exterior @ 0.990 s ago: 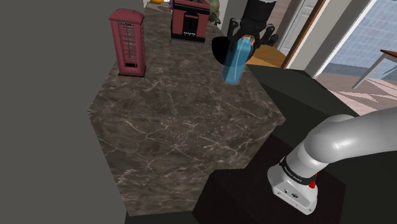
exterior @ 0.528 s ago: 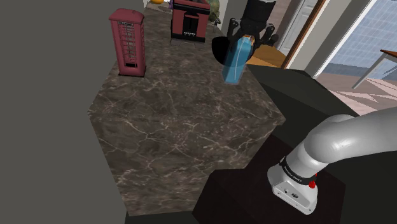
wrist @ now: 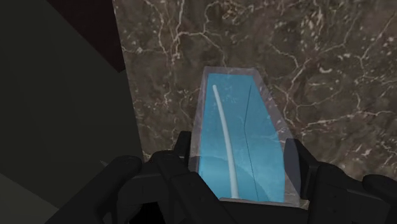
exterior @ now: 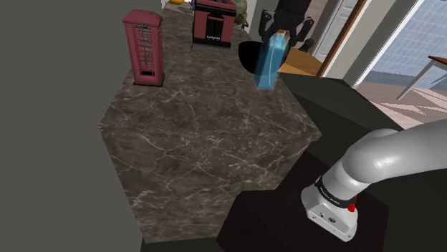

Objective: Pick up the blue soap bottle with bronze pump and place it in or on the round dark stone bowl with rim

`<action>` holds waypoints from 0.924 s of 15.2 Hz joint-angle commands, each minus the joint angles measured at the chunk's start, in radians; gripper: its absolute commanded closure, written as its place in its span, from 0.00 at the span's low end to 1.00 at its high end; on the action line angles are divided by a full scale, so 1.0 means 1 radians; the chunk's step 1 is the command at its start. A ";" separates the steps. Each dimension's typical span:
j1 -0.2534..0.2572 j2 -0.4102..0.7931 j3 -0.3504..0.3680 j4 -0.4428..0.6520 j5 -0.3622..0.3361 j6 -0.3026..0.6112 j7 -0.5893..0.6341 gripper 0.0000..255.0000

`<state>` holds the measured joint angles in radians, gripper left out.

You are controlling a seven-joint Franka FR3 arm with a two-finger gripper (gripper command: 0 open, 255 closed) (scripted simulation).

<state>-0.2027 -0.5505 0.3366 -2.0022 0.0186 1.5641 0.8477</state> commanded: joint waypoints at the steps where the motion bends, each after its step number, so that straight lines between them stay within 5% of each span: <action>1: -0.003 0.012 -0.001 0.039 -0.004 -0.028 -0.002 1.00; 14: -0.021 0.101 0.006 0.298 -0.027 -0.200 -0.004 1.00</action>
<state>-0.2230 -0.4537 0.3429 -1.7235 -0.0073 1.3799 0.8443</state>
